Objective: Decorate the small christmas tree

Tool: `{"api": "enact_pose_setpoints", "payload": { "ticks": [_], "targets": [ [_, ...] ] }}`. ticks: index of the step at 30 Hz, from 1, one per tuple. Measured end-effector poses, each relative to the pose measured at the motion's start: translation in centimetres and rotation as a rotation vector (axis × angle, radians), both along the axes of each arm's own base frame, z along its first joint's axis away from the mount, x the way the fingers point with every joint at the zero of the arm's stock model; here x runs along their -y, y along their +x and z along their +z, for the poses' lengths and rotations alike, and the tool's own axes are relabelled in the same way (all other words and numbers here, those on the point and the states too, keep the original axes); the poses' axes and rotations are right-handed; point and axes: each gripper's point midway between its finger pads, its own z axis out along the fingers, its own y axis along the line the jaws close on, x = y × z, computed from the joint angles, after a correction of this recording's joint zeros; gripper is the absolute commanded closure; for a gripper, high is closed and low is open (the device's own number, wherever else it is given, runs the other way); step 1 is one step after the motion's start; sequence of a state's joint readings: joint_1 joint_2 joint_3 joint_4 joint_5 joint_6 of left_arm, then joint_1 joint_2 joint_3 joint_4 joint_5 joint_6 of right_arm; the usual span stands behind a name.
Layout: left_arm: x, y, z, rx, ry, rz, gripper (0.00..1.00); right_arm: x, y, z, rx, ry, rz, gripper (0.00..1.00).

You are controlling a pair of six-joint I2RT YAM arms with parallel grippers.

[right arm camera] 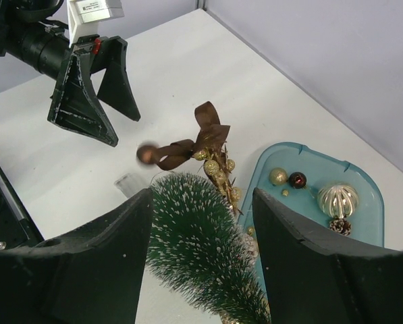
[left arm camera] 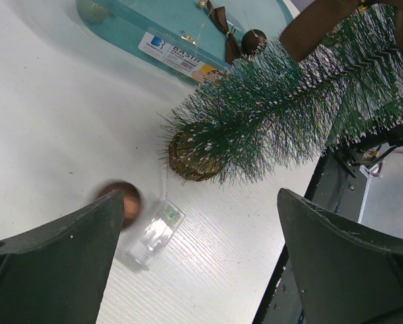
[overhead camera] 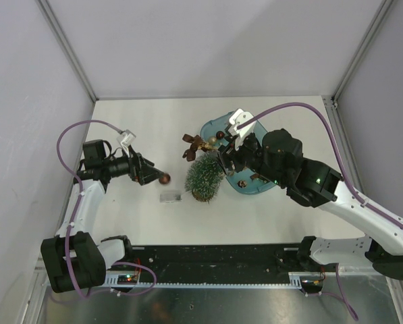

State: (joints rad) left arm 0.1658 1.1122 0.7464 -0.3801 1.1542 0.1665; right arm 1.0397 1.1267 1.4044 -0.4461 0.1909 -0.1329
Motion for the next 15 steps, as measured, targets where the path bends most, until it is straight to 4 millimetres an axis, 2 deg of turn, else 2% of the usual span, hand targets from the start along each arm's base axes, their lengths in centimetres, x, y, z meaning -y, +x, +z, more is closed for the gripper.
{"api": "enact_pose_setpoints", "payload": {
  "ticks": [15],
  "targets": [
    [-0.2, 0.3, -0.53, -0.015, 0.011, 0.013, 0.0, 0.08, 0.08, 0.32, 0.006, 0.01, -0.005, 0.35]
  ]
}}
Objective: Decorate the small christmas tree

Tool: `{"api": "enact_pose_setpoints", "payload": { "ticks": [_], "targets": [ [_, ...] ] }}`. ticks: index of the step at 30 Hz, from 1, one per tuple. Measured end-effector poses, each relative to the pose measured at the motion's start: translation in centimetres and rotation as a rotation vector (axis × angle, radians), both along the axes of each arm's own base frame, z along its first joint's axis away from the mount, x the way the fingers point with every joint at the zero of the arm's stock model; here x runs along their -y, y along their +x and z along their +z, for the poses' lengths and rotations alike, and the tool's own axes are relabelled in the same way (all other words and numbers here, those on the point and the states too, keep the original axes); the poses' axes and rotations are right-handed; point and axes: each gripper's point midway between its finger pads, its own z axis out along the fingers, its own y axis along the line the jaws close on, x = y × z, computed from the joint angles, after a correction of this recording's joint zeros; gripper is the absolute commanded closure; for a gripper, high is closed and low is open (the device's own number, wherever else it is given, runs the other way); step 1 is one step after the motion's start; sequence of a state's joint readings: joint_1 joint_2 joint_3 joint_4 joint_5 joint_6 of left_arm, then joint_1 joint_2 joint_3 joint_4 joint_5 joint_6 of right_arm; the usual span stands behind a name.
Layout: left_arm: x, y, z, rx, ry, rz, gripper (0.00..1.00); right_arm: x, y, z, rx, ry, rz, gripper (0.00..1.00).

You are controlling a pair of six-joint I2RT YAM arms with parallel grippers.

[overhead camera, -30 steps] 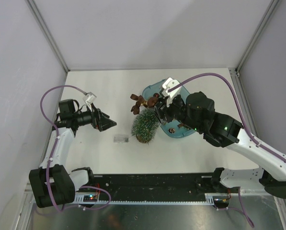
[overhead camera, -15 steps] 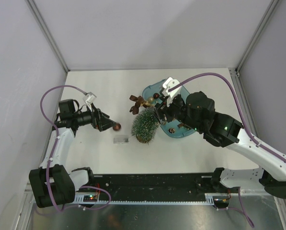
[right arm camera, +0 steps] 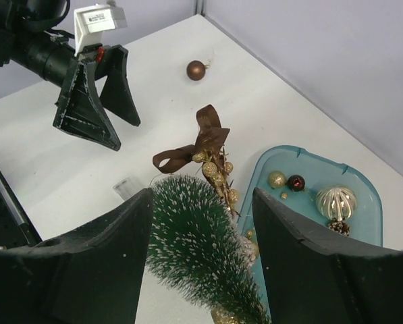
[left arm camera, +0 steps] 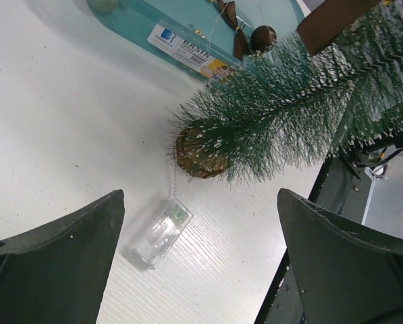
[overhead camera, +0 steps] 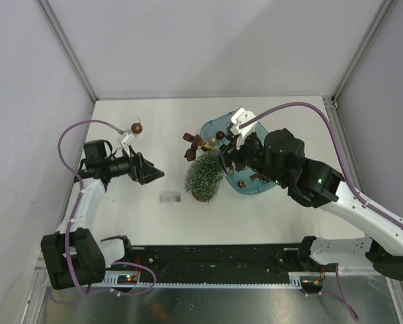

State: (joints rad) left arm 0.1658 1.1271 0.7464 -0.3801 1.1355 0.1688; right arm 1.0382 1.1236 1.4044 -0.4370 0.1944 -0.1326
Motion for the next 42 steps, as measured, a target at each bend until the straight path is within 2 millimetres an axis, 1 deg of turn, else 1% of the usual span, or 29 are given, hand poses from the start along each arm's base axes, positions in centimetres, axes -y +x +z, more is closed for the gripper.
{"api": "enact_pose_setpoints", "payload": {
  "ticks": [4, 7, 8, 9, 11, 13, 15, 16, 17, 19, 20, 21, 22, 23, 24, 26, 27, 28, 30, 31, 32, 34, 35, 37, 40, 42],
  "targets": [
    [-0.2, 0.2, -0.6, -0.022, 0.005, 0.01, 0.0, 0.4, -0.2, 0.9, 0.015, 0.026, -0.002, 0.33],
    [-0.3, 0.4, -0.7, -0.024, 0.015, 0.021, 0.0, 1.1, -0.3, 2.4, 0.04, 0.069, -0.014, 0.3],
    [-0.4, 0.5, -0.9, -0.026, 0.024, 0.03, 0.0, 2.2, -0.1, 4.7, 0.076, 0.132, -0.04, 0.28],
    [-0.5, 0.5, -0.9, -0.026, 0.025, 0.031, 0.0, 2.3, -0.1, 4.8, 0.078, 0.137, -0.042, 0.27],
    [-0.6, 0.7, -0.9, -0.027, 0.032, 0.04, 0.0, 3.8, 0.5, 6.8, 0.104, 0.187, -0.084, 0.26],
    [-0.8, 0.9, -0.6, -0.021, 0.037, 0.049, 0.0, 6.2, 2.0, 9.4, 0.138, 0.251, -0.168, 0.26],
    [-0.9, 1.3, -0.1, -0.01, 0.039, 0.052, 0.0, 9.4, 4.0, 11.9, 0.173, 0.318, -0.282, 0.26],
    [-1.0, 1.5, 0.0, -0.006, 0.04, 0.053, 0.0, 10.7, 4.6, 12.7, 0.185, 0.343, -0.327, 0.26],
    [-1.1, 1.6, 0.2, -0.004, 0.04, 0.056, 0.0, 12.5, 5.6, 13.4, 0.197, 0.373, -0.388, 0.26],
    [-1.2, 1.9, 0.3, -0.008, 0.038, 0.06, 0.0, 15.6, 7.4, 13.9, 0.204, 0.419, -0.496, 0.26],
    [-1.3, 2.0, 0.2, -0.013, 0.037, 0.064, 0.0, 17.1, 8.5, 13.6, 0.201, 0.441, -0.552, 0.26],
    [-1.3, 2.0, 0.2, -0.016, 0.037, 0.066, 0.0, 18.3, 9.3, 13.1, 0.192, 0.45, -0.594, 0.27],
    [-1.5, 2.1, 0.1, -0.022, 0.036, 0.07, 0.0, 19.7, 10.4, 12.3, 0.177, 0.467, -0.643, 0.27],
    [-1.6, 2.1, -0.1, -0.027, 0.036, 0.074, 0.0, 21.0, 11.7, 11.1, 0.153, 0.48, -0.69, 0.28],
    [-1.7, 2.2, -0.2, -0.034, 0.036, 0.079, 0.0, 22.1, 12.9, 9.4, 0.117, 0.488, -0.73, 0.28],
    [-2.0, 2.4, -0.4, -0.045, 0.039, 0.092, 0.0, 23.8, 15.7, 5.2, 0.021, 0.494, -0.795, 0.29],
    [-2.2, 2.5, -0.5, -0.048, 0.043, 0.1, 0.0, 24.2, 16.8, 3.4, -0.021, 0.493, -0.814, 0.29],
    [-2.3, 2.6, -0.6, -0.052, 0.046, 0.107, 0.0, 24.2, 18.2, 0.9, -0.079, 0.489, -0.828, 0.3],
    [-2.7, 2.8, -1.0, -0.064, 0.055, 0.122, 0.0, 23.4, 21.1, -5.5, -0.227, 0.447, -0.842, 0.3],
    [-2.8, 3.0, -1.1, -0.069, 0.06, 0.129, 0.0, 22.9, 21.9, -8.2, -0.286, 0.419, -0.843, 0.3],
    [-3.0, 3.2, -1.3, -0.075, 0.067, 0.137, 0.0, 22.1, 22.7, -11.4, -0.355, 0.384, -0.842, 0.3],
    [-3.4, 3.7, -1.7, -0.09, 0.082, 0.154, 0.0, 20.4, 23.5, -16.9, -0.474, 0.32, -0.829, 0.3],
    [-3.5, 3.9, -2.0, -0.097, 0.089, 0.162, 0.0, 19.5, 23.7, -19.0, -0.52, 0.295, -0.818, 0.31],
    [-3.9, 4.2, -2.4, -0.11, 0.103, 0.178, 0.0, 18.2, 24.0, -21.8, -0.574, 0.262, -0.8, 0.31],
    [-4.3, 4.5, -3.2, -0.133, 0.124, 0.201, 0.0, 16.3, 25.1, -24.9, -0.615, 0.25, -0.759, 0.32],
    [-4.6, 4.7, -3.7, -0.147, 0.139, 0.216, 0.0, 15.5, 25.7, -26.9, -0.647, 0.25, -0.743, 0.32]
  ]
}}
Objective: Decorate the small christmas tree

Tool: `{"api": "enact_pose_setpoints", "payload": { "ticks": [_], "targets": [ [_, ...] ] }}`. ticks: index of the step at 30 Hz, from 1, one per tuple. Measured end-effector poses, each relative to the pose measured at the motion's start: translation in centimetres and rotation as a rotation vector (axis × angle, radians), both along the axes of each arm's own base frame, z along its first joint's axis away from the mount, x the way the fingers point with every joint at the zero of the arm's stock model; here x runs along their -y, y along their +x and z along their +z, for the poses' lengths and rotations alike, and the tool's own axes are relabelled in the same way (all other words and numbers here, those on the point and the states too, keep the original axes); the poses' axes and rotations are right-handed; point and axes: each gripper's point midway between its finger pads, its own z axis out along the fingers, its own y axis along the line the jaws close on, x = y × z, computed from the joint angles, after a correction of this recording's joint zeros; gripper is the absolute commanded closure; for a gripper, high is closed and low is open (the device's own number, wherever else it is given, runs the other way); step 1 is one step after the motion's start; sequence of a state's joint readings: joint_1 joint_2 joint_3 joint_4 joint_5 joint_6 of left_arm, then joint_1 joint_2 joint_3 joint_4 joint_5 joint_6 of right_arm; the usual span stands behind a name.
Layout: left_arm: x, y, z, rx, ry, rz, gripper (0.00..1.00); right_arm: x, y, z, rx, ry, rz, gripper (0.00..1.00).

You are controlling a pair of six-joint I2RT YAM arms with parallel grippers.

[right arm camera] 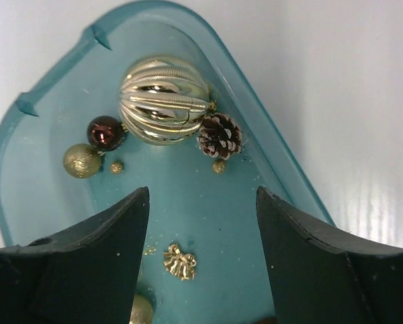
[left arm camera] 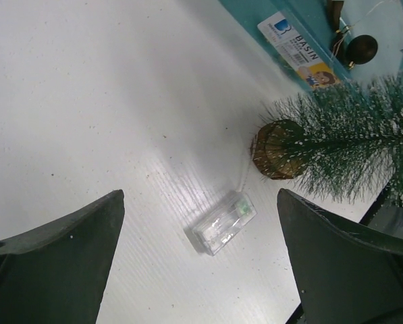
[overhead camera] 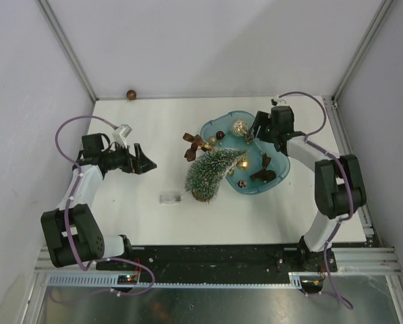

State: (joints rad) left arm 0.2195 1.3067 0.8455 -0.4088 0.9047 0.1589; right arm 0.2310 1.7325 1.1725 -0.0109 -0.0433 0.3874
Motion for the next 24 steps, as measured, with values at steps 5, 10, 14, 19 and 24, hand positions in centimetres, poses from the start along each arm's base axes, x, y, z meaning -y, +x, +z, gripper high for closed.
{"api": "enact_pose_setpoints", "payload": {
  "ticks": [5, 10, 14, 19, 24],
  "targets": [
    [-0.6, 0.1, -0.8, -0.023, 0.033, 0.028, 0.0, -2.6, 0.2, -4.1, -0.061, 0.033, 0.051, 0.32],
    [-1.1, -0.1, -1.8, -0.064, 0.057, 0.049, 0.0, -8.3, -1.5, -5.7, -0.074, 0.059, 0.177, 0.34],
    [-1.2, -0.4, -2.1, -0.086, 0.067, 0.059, 0.0, -12.1, -2.7, -6.2, -0.077, 0.107, 0.267, 0.37],
    [-1.5, -0.3, -2.0, -0.096, 0.079, 0.068, 0.0, -13.2, -3.0, -6.9, -0.091, 0.143, 0.287, 0.41],
    [-1.6, 0.1, -1.4, -0.079, 0.084, 0.071, 0.0, -13.8, -3.3, -7.8, -0.11, 0.148, 0.292, 0.49]
  ]
}}
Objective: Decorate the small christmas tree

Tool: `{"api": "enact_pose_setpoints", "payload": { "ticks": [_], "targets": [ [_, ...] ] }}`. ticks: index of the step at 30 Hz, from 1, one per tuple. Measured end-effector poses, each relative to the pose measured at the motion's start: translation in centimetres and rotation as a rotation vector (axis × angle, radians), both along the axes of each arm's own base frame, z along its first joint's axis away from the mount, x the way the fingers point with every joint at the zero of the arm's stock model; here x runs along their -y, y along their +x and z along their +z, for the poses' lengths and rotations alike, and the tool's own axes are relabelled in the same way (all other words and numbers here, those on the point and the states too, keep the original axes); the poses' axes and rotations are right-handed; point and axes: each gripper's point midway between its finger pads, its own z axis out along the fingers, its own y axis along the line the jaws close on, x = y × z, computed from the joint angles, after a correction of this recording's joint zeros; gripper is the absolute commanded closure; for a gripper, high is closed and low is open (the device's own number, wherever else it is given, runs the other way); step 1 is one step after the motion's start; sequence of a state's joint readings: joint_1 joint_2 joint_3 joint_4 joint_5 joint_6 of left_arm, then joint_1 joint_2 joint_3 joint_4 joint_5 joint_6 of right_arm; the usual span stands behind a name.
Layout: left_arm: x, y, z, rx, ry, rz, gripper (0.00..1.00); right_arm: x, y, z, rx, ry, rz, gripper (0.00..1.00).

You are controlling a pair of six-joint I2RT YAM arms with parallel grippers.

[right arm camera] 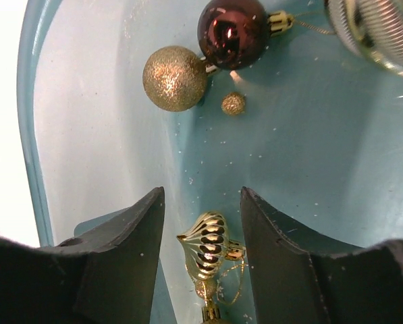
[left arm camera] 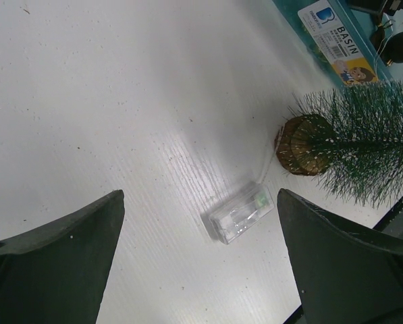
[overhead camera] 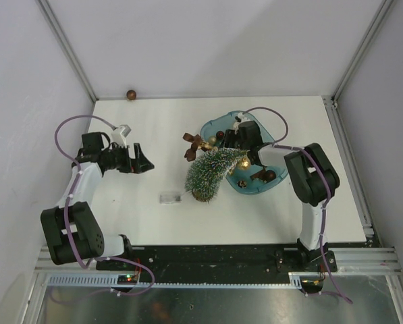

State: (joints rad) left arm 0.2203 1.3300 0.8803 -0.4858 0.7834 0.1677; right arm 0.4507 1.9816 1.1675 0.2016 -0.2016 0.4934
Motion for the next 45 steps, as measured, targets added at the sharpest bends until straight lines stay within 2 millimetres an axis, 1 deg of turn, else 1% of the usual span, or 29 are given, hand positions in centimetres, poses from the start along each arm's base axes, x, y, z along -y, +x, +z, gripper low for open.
{"api": "enact_pose_setpoints", "payload": {
  "ticks": [4, 6, 9, 12, 17, 19, 24, 25, 27, 28, 30, 31, 35, 37, 39, 45],
  "targets": [
    [-0.1, 0.0, -0.2, -0.007, 0.005, 0.006, 0.01, -0.5, -0.2, -1.1, -0.023, 0.015, 0.007, 0.56],
    [-0.3, 0.1, -0.3, -0.015, 0.014, 0.013, 0.0, -0.8, 0.0, -1.4, -0.023, 0.031, 0.007, 0.59],
    [-0.5, 0.4, 0.0, -0.012, 0.024, 0.021, 0.0, -1.1, 0.5, -1.5, -0.013, 0.044, 0.002, 0.68],
    [-0.8, 0.8, 0.5, -0.001, 0.038, 0.031, 0.0, -1.3, 1.4, -1.6, -0.005, 0.048, -0.011, 0.79],
    [-1.1, 1.1, 1.0, 0.001, 0.047, 0.043, 0.01, -0.8, 2.2, -1.8, -0.001, 0.041, -0.039, 0.97],
    [-1.2, 1.1, 0.9, -0.002, 0.051, 0.046, 0.0, -0.4, 2.4, -1.8, 0.002, 0.036, -0.05, 0.99],
    [-1.2, 0.9, 0.7, -0.016, 0.054, 0.051, 0.0, 0.7, 3.0, -2.1, 0.006, 0.01, -0.09, 1.0],
    [-1.2, 0.9, 0.7, -0.017, 0.054, 0.051, 0.0, 1.0, 3.2, -2.0, 0.012, 0.004, -0.097, 0.99],
    [-1.2, 0.9, 0.7, -0.017, 0.054, 0.051, 0.01, 1.4, 3.2, -1.8, 0.017, -0.004, -0.104, 0.86],
    [-1.2, 0.9, 0.7, -0.018, 0.054, 0.051, 0.0, 1.6, 3.2, -1.6, 0.02, -0.005, -0.105, 0.78],
    [-1.2, 0.9, 0.7, -0.018, 0.054, 0.051, 0.0, 1.9, 2.8, -1.3, 0.018, -0.001, -0.105, 0.65],
    [-1.2, 0.9, 0.7, -0.018, 0.054, 0.051, 0.0, 2.1, 2.4, -1.1, 0.018, 0.002, -0.101, 0.61],
    [-1.2, 0.9, 0.7, -0.018, 0.054, 0.05, 0.0, 2.7, -0.2, -0.7, -0.009, 0.03, -0.078, 0.47],
    [-1.2, 0.9, 0.7, -0.019, 0.054, 0.05, 0.0, 2.7, -1.4, -0.8, -0.024, 0.052, -0.064, 0.42],
    [-1.2, 0.9, 0.6, -0.02, 0.054, 0.05, 0.0, 2.5, -2.2, -0.9, -0.037, 0.072, -0.048, 0.4],
    [-1.2, 0.9, 0.6, -0.023, 0.053, 0.05, 0.0, 1.3, -2.8, -0.1, -0.041, 0.157, -0.01, 0.4]
  ]
}}
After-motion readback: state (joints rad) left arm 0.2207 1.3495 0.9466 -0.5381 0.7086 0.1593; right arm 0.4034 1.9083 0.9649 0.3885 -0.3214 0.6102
